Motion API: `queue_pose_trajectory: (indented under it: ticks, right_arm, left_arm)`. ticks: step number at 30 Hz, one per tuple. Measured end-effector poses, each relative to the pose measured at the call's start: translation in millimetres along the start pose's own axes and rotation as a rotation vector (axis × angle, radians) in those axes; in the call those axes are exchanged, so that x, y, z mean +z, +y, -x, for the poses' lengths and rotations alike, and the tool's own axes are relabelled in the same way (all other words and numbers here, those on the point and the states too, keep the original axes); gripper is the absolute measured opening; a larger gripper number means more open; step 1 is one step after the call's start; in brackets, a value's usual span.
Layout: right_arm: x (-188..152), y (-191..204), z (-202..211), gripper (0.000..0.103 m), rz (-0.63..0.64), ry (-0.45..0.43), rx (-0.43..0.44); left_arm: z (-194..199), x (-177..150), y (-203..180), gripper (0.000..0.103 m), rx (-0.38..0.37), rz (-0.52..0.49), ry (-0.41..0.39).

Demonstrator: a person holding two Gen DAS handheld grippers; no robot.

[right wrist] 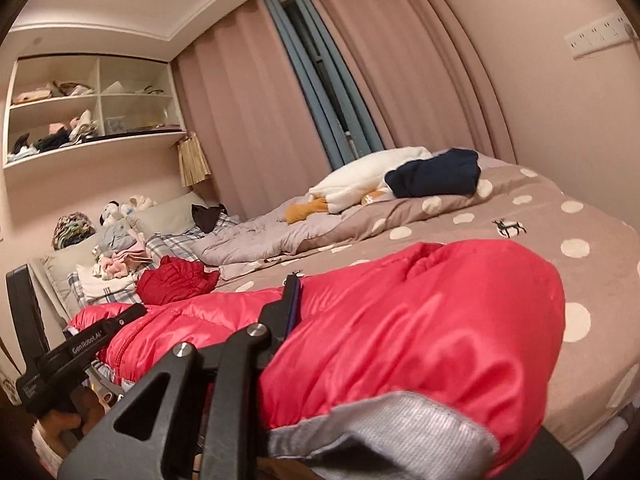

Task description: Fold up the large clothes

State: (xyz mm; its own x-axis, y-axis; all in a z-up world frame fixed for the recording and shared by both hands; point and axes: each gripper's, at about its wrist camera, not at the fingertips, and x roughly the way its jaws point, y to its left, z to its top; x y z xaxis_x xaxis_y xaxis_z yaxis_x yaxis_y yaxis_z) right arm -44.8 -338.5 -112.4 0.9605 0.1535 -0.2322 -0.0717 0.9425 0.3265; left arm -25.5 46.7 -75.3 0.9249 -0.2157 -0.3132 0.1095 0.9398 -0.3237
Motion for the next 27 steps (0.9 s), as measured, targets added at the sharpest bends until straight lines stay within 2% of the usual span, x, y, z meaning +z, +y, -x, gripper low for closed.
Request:
queue_pose_trajectory:
  ticks: [4,9,15,22,27]
  right_arm:
    - [2,0,-12,0.017,-0.008,0.029,-0.022]
    - [15,5,-36,0.018,0.035,0.015,-0.042]
    - [25,-5,-83,0.019,-0.005,0.056,-0.072]
    - [29,-15,-126,0.019,-0.012,0.078,-0.148]
    - [25,-25,-147,0.019,-0.071,0.128,-0.165]
  left_arm:
    - [-9,5,-3,0.021,-0.002,-0.014,0.000]
    - [-34,18,-3,0.021,0.001,-0.024,-0.012]
    - [-81,26,0,0.021,0.024,-0.028,0.053]
    - [-126,34,-15,0.021,0.045,-0.115,0.093]
    - [-141,29,-11,0.021,0.050,-0.084,0.129]
